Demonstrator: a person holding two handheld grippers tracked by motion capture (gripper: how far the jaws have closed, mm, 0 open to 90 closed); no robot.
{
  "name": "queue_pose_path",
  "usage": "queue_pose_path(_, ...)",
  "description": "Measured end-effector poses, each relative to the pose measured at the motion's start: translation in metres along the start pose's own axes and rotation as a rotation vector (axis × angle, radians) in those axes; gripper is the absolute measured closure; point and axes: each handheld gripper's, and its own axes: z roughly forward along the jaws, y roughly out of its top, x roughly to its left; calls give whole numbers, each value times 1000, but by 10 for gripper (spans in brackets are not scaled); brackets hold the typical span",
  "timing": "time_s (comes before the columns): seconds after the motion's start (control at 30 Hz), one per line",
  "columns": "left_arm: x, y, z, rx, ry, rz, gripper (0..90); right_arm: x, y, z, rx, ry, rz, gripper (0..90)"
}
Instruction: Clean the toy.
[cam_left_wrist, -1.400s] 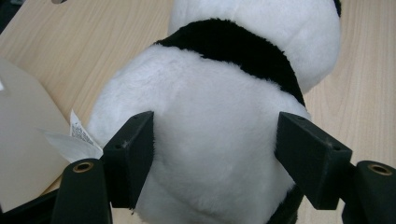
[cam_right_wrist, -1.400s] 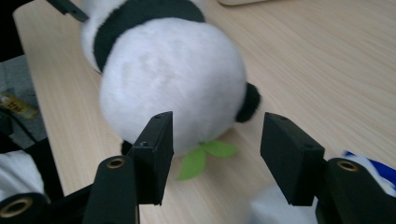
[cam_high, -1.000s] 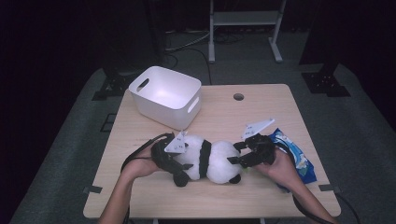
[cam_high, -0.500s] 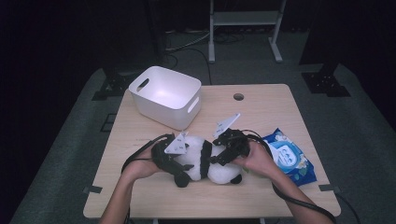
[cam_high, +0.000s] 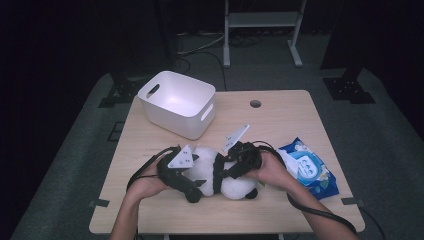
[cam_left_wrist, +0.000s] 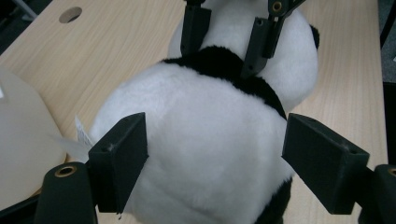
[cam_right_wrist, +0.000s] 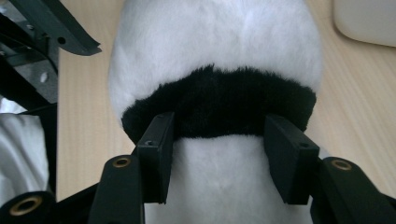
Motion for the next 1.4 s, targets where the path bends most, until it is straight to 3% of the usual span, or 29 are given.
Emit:
queue_pose_path(0.3, -6, 1, -1, 21, -25, 17, 194, 17, 7, 5, 9, 58, -28, 469)
queue_pose_path(0.43, -8, -1, 0, 32, -22, 28, 197, 20, 10, 3, 11, 47, -19, 390)
queue_pose_path(0.6, -8, -5, 0, 25, -23, 21, 210, 12, 12, -11, -35, 81, 24, 373)
queue_pose_path(0.87, -10, -6, 0, 21, -20, 25, 220, -3, 29, -34, -85, 26, 14, 410)
queue_pose_path(1.0, -12, -7, -1, 19, -21, 22, 221, -13, 43, -33, -70, -3, 12, 419)
queue_pose_path(1.4, -14, -10, -1, 1, -10, 18, 221, -40, 84, -21, -71, -28, 4, 431)
